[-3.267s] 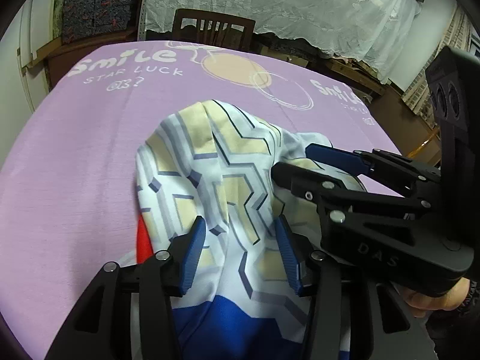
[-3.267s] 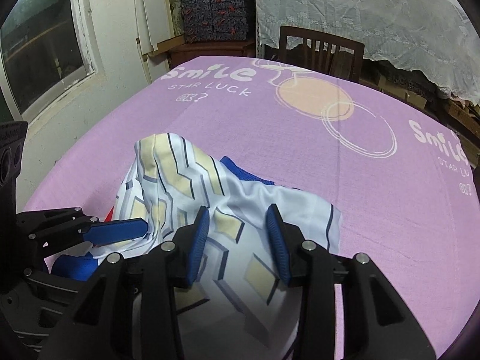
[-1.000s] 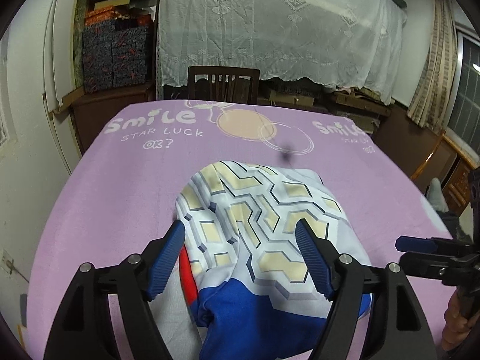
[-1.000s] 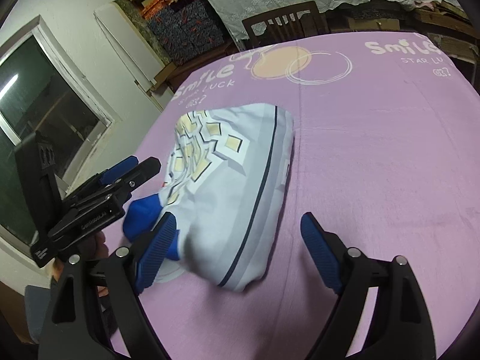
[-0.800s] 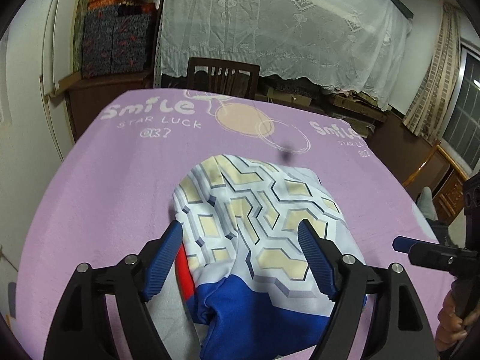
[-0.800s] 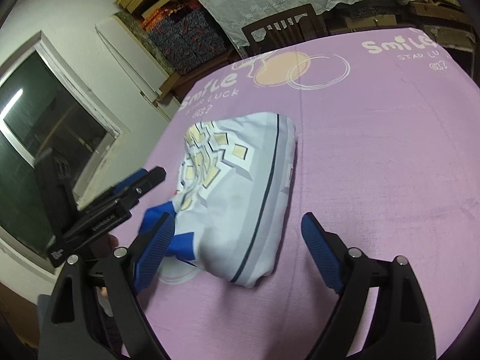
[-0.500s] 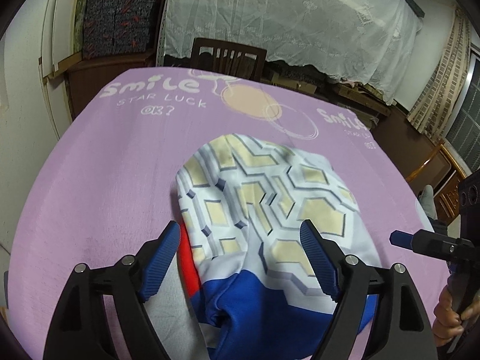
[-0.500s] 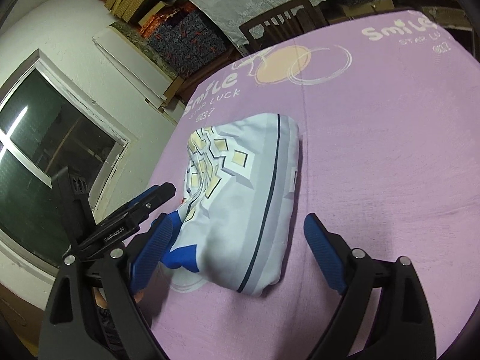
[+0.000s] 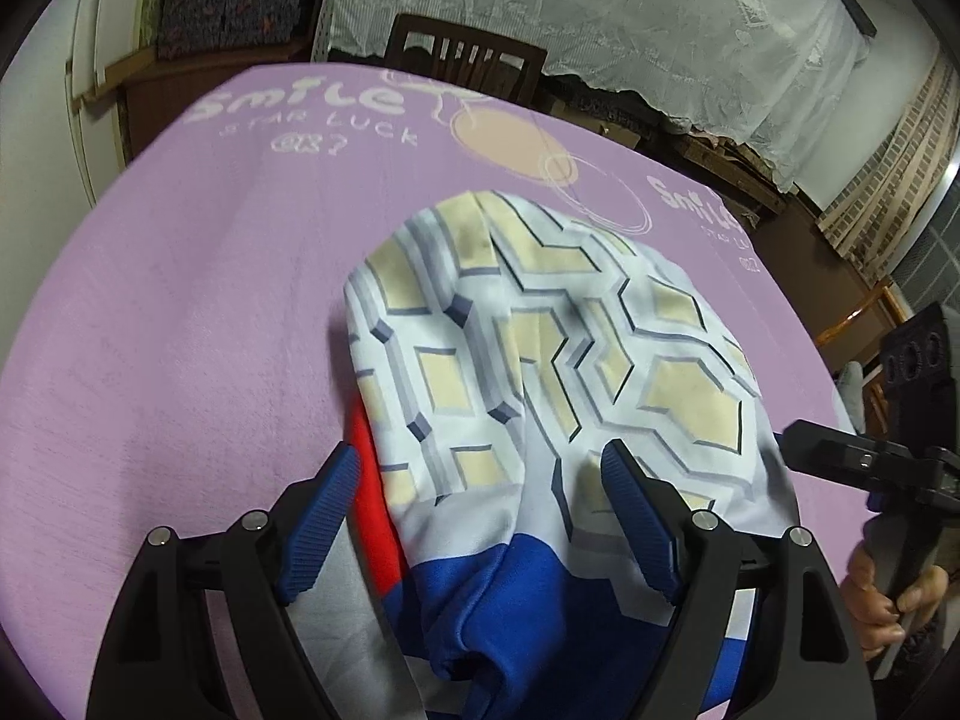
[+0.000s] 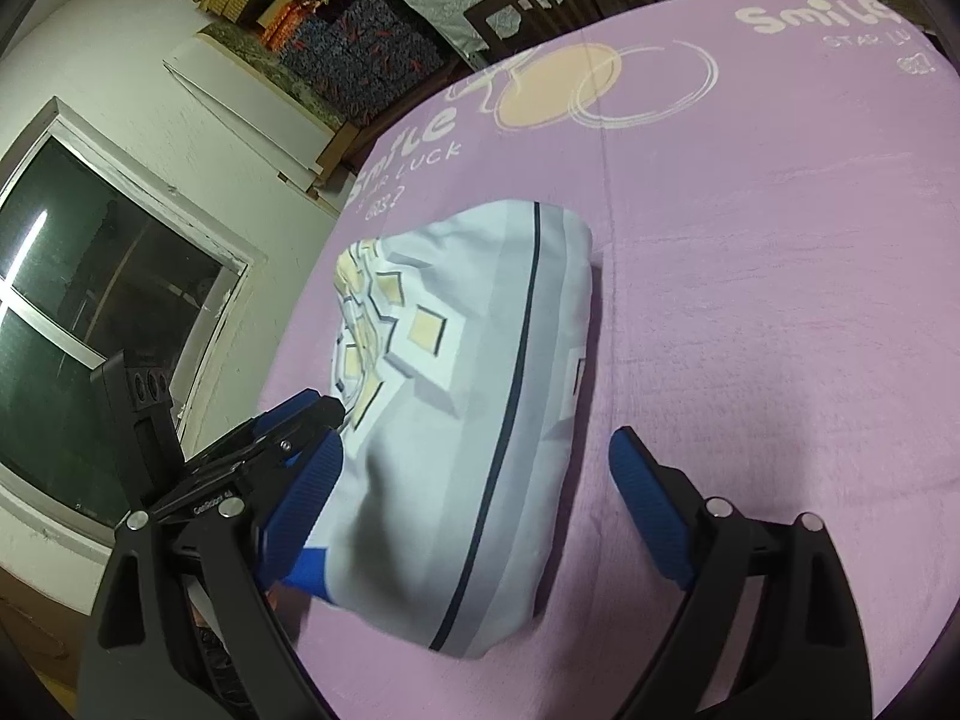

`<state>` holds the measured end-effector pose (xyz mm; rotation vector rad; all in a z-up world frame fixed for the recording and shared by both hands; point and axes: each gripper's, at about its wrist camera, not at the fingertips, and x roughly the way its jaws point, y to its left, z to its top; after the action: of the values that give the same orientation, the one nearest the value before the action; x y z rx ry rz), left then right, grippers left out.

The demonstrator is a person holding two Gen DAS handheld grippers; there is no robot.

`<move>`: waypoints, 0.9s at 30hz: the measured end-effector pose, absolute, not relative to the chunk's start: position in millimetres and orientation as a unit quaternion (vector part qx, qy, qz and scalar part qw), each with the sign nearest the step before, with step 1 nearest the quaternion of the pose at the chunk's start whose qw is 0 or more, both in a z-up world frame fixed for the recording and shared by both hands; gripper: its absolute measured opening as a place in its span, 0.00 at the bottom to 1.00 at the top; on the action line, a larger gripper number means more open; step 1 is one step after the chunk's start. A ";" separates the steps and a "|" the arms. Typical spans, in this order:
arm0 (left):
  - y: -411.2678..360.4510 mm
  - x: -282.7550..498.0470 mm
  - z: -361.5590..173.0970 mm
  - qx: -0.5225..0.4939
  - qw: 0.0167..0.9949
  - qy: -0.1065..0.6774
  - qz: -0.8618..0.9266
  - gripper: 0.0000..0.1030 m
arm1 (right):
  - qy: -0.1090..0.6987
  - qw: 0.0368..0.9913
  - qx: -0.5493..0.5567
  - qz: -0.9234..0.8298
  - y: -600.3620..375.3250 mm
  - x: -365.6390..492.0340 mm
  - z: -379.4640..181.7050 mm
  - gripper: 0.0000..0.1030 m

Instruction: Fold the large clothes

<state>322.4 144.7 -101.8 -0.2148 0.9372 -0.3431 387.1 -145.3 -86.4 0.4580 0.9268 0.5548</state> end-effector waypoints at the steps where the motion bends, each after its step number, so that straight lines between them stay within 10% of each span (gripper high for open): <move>1: 144.6 324.1 -101.9 -0.106 0.871 0.450 -0.165 0.82 | 0.440 0.830 0.217 0.263 -144.5 390.7 -88.5 0.85; 27: 142.6 331.6 -114.5 -0.119 0.862 0.457 -0.183 0.82 | 0.462 0.813 0.189 0.299 -98.6 426.4 -106.1 0.94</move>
<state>331.6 142.6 -114.5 -0.2499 0.9580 -0.3840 426.4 -98.6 -106.1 0.4027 0.9867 0.6373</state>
